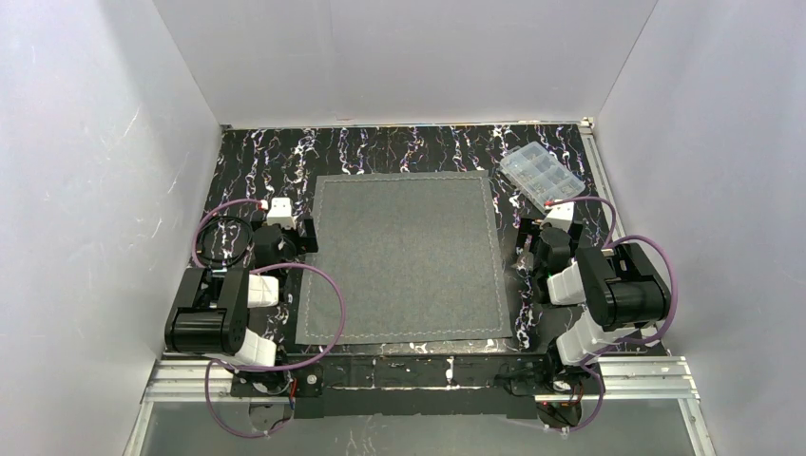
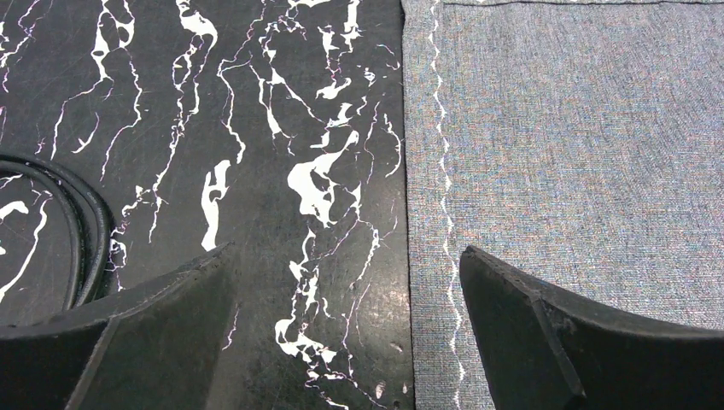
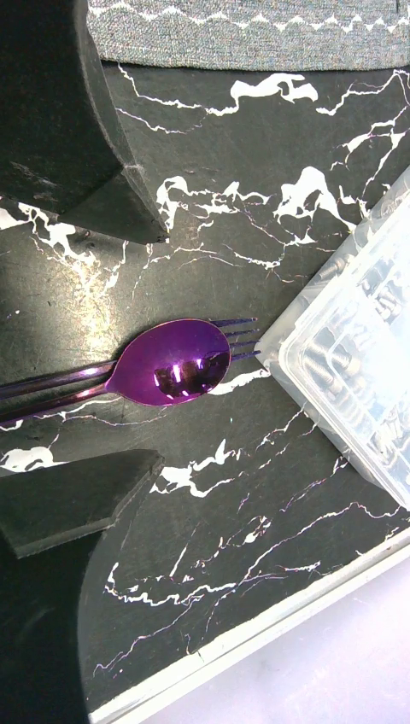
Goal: Fold the napkin into a case and place the utensils inside
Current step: Pick up the flattened napkin from the center of the board.
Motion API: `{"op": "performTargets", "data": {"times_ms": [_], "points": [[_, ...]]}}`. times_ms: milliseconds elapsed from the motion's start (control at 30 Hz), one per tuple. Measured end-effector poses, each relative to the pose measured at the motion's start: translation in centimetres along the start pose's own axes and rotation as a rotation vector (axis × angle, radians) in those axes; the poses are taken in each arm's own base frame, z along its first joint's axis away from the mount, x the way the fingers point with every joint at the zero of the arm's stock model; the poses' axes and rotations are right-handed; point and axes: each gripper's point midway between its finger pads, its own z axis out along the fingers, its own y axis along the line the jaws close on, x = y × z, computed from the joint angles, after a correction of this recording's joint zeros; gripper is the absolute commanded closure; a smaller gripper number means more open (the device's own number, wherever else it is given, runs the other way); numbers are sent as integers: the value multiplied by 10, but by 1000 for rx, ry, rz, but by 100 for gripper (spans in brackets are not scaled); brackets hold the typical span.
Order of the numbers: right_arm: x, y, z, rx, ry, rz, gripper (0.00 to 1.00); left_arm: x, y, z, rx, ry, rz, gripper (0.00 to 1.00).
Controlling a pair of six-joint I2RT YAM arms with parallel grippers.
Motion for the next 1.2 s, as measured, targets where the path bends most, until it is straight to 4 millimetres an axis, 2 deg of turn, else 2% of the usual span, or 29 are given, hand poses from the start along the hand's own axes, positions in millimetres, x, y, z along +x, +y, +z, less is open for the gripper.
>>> {"op": "performTargets", "data": {"times_ms": [367,467,533,633,700,733,800,867,933,1000,1100,1167,1200], "points": [[0,-1,0,5,2,0,1,1,0,0,9,3,-2,1],[1,-5,4,40,58,-13,1,2,-3,1,39,47,-5,2],[-21,-2,16,63,99,-13,1,-12,-8,4,76,83,-5,2],[-85,11,36,56,87,55,2,-61,-17,9,136,77,9,2],[-120,20,32,29,56,171,1,-93,-24,5,187,79,40,2],[-133,22,24,12,57,249,1,-108,-28,0,222,93,66,2],[-147,25,9,-41,84,384,2,-125,-34,-15,284,135,118,3],[-149,28,-5,-97,141,471,1,-132,-41,-32,360,198,186,5],[-137,35,-23,-116,232,494,1,-130,-46,-52,437,262,257,7],[-125,59,-53,-144,321,444,1,-115,-49,-73,510,334,321,9],[-115,113,-119,-265,416,324,1,-78,-53,-115,643,447,436,11],[-108,131,-160,-326,464,274,1,-55,-53,-143,729,487,519,14],[-103,132,-173,-332,487,262,1,-42,-53,-158,775,497,574,16]]}}
